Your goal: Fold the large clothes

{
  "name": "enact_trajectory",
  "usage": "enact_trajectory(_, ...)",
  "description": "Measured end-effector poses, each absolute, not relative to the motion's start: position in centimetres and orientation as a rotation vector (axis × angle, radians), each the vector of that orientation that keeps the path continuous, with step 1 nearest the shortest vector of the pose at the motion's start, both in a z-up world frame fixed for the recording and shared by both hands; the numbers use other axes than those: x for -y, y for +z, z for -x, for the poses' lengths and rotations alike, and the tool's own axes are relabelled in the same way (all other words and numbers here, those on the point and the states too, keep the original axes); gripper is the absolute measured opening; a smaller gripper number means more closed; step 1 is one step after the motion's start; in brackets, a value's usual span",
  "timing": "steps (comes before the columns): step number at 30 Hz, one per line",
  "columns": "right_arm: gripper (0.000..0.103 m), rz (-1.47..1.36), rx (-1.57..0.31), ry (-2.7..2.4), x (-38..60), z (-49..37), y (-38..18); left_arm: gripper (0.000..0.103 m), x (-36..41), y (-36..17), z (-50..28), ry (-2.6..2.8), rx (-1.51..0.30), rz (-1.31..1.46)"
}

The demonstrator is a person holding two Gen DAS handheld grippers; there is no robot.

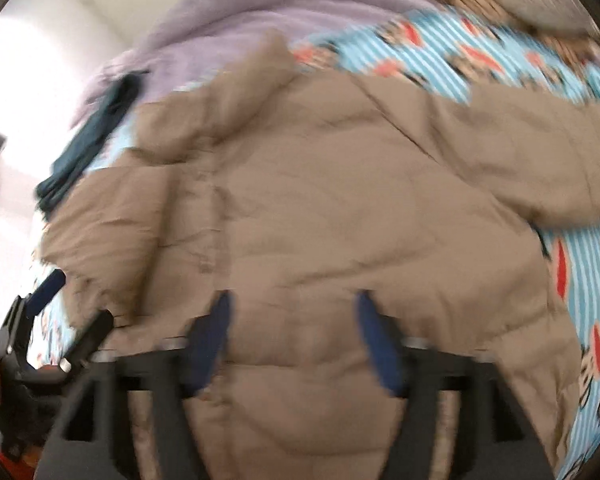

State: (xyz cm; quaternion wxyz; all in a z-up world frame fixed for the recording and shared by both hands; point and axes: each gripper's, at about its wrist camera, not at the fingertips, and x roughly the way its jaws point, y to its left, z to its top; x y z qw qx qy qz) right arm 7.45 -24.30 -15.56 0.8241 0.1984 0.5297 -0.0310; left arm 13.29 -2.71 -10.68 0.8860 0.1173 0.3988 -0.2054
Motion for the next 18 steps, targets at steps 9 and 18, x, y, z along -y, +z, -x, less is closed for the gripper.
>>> enact_trajectory(9, 0.094, 0.198, -0.957, 0.146, 8.4, -10.5, -13.4, 0.101, -8.0, -15.8, -19.3, -0.04, -0.988, -0.056)
enact_trajectory(18, 0.009, -0.041, -0.976, -0.038, 12.8, -15.7, -14.5, 0.101, -8.5, -18.8, -18.8, -0.032, -1.037, -0.058)
